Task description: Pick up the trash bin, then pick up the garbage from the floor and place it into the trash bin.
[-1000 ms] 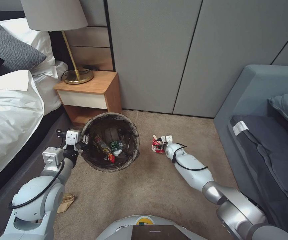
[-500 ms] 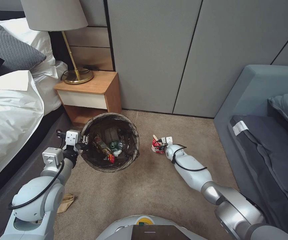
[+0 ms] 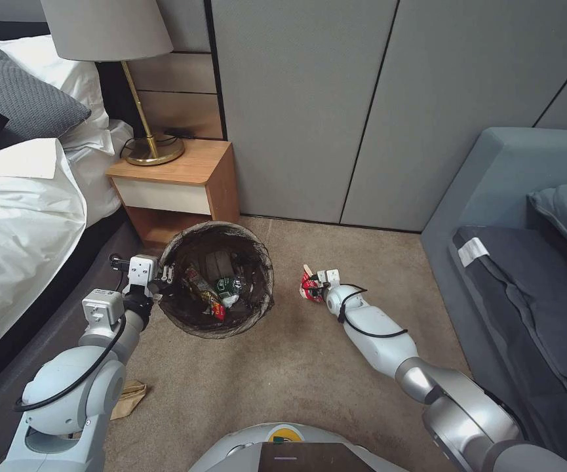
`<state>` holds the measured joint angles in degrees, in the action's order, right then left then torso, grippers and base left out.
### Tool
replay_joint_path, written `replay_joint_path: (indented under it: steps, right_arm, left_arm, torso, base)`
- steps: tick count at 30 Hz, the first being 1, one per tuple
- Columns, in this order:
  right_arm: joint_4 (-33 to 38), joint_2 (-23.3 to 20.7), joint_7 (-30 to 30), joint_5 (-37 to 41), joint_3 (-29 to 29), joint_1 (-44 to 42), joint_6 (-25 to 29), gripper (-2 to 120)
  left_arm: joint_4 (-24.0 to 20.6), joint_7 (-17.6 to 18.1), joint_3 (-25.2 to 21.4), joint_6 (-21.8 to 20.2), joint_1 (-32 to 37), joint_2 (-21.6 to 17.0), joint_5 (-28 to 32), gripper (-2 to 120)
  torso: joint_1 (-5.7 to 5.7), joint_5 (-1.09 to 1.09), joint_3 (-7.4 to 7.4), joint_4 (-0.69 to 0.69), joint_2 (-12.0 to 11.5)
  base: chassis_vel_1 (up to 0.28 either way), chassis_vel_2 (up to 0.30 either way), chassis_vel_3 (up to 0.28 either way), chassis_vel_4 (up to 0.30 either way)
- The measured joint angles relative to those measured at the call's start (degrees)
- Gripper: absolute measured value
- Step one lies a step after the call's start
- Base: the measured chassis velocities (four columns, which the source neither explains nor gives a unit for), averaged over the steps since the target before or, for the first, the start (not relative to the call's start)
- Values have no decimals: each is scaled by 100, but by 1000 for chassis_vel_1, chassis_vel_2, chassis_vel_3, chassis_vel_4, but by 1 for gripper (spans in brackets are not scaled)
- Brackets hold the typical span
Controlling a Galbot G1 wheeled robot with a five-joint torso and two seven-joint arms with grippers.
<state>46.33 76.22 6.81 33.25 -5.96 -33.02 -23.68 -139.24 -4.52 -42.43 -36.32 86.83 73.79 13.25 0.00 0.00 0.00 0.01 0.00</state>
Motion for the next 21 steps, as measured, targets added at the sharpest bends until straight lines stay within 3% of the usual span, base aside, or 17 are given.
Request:
replay_joint_path:
  steps: [6, 8, 12, 21]
  right_arm:
    - [44, -19, -13, -3, 17, -28, 4, 27]
    - [98, -53, -13, 1, 32, -37, 4, 12]
    - [258, -149, 1, 73, 33, -58, -19, 0]
    - [652, -456, 65, 304, 22, -155, -116, 0]
  left_arm:
    - [0, 0, -1, 0, 1, 14, 0, 0]
    - [-1, 0, -2, 0, -4, 32, -5, 0]
    - [-26, -12, -36, -4, 37, 31, -11, 0]
    - [-53, -12, -37, -22, 17, 27, -10, 0]
  torso:
    - [0, 0, 0, 0, 0]
    - [0, 0, 0, 0, 0]
    - [0, 0, 0, -1, 0]
    - [0, 0, 0, -1, 0]
  base:
    - [0, 0, 0, 0]
    - [0, 0, 0, 0]
    - [0, 0, 0, 0]
    - [0, 0, 0, 0]
